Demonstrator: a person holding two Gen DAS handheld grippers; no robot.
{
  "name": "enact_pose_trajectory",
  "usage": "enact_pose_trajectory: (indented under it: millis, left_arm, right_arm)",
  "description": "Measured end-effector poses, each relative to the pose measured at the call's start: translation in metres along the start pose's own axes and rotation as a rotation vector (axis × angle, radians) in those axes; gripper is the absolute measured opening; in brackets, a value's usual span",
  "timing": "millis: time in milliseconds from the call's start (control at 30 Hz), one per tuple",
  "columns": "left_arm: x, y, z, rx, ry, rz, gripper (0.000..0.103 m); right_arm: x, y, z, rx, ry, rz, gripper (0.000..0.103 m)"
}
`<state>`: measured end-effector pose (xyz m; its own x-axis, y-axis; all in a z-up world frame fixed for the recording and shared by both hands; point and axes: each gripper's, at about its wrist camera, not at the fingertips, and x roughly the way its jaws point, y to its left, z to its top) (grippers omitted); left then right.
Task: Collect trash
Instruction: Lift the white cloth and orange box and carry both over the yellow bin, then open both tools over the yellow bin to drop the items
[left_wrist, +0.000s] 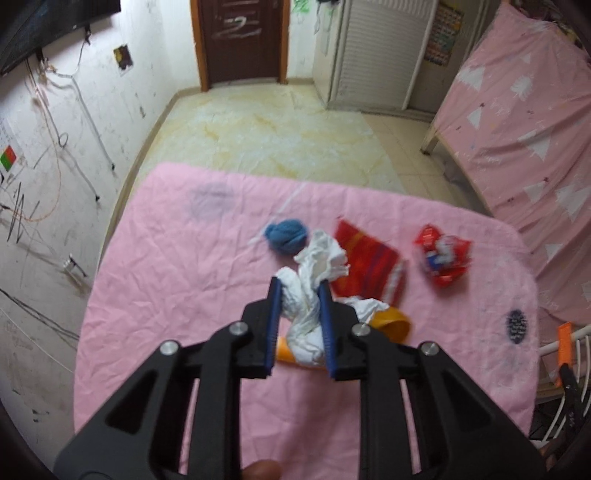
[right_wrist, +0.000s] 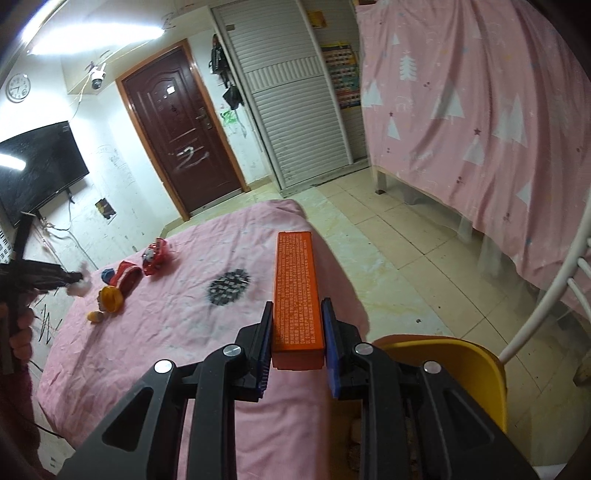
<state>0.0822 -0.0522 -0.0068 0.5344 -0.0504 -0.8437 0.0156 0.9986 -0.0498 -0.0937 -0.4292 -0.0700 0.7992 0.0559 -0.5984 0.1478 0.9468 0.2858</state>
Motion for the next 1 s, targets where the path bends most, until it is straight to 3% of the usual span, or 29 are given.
enact_pose_trajectory:
  millis: [133, 367, 667, 900, 1000]
  left_arm:
    - [-0.034, -0.037, -0.006, 0.07, -0.049, -0.064, 0.019]
    - [-0.069, -0.14, -0.035, 0.272, -0.085, -0.2, 0.019]
    - [-0.075, -0.271, -0.09, 0.528, -0.019, -0.387, 0.019]
    - [-0.066, -0.331, -0.124, 0.641, 0.034, -0.455, 0.019]
    - [-0.065, -0.355, -0.137, 0.679, 0.048, -0.472, 0.028]
  right_arm:
    - [-0.01, -0.02, -0.007, 0.024, -0.008, -0.033, 0.018]
    - [-0.025, -0.059, -0.029, 0.058, -0.003, -0.11, 0.018]
    - [-0.028, -0.097, -0.054, 0.095, 0.043, -0.16, 0.018]
    - [-0.027, -0.115, -0.063, 0.132, 0.048, -0.16, 0.019]
    - [-0.029, -0.124, -0.064, 0.156, 0.04, -0.164, 0.019]
